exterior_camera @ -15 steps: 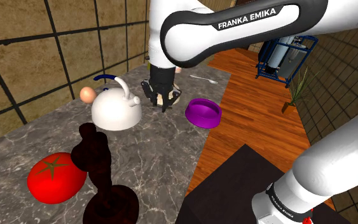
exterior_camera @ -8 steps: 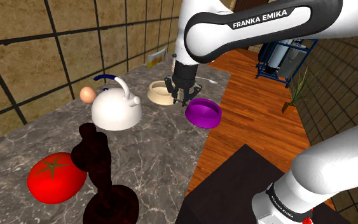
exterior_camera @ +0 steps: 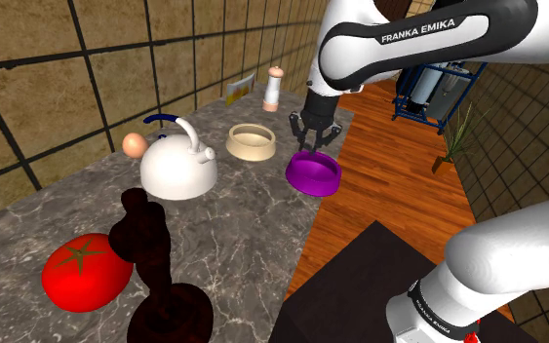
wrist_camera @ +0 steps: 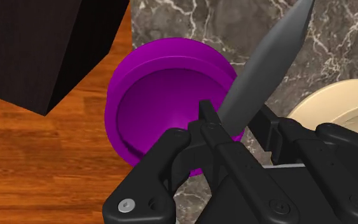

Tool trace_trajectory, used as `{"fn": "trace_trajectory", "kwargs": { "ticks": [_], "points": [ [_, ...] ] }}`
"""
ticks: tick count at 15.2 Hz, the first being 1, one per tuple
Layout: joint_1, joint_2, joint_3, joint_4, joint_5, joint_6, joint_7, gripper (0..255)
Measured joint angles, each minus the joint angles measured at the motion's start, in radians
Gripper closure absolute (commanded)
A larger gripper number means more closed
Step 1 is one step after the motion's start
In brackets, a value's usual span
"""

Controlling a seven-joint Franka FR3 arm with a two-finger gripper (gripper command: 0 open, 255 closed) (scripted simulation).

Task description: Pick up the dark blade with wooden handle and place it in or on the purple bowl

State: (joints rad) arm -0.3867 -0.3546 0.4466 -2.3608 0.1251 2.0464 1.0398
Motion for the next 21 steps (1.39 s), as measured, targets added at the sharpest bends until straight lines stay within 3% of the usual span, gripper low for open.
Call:
{"fn": "trace_trajectory", "kwargs": {
  "ticks": [5,17,21],
  "points": [
    [-0.033,-0.019,-0.067,-0.037,-0.014,0.014,-0.095,255],
    [-0.039,0.056,-0.046,-0.140,-0.027,0.190,-0.081,255],
    [-0.040,0.061,-0.045,-0.148,-0.030,0.206,-0.081,255]
  ]
}}
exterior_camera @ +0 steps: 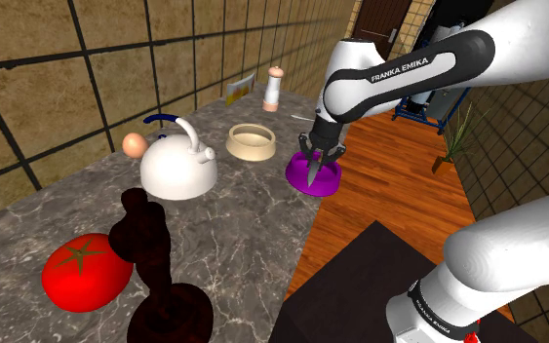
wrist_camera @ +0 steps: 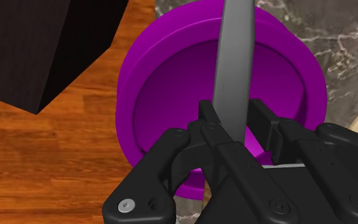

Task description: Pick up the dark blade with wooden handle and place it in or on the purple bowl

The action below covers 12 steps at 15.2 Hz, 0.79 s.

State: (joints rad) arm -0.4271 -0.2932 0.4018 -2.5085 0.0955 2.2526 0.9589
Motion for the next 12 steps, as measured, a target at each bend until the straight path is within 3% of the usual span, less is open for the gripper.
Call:
{"fn": "trace_trajectory", "kwargs": {
  "ticks": [2,3,9,12],
  "points": [
    [0.000,0.000,0.000,0.000,0.000,0.001,0.000,255],
    [0.000,0.000,0.000,0.000,0.000,0.001,0.000,0],
    [0.000,0.003,0.000,-0.002,0.000,0.001,0.000,0],
    [0.005,-0.041,-0.010,0.036,0.010,-0.077,-0.009,0]
  ]
}}
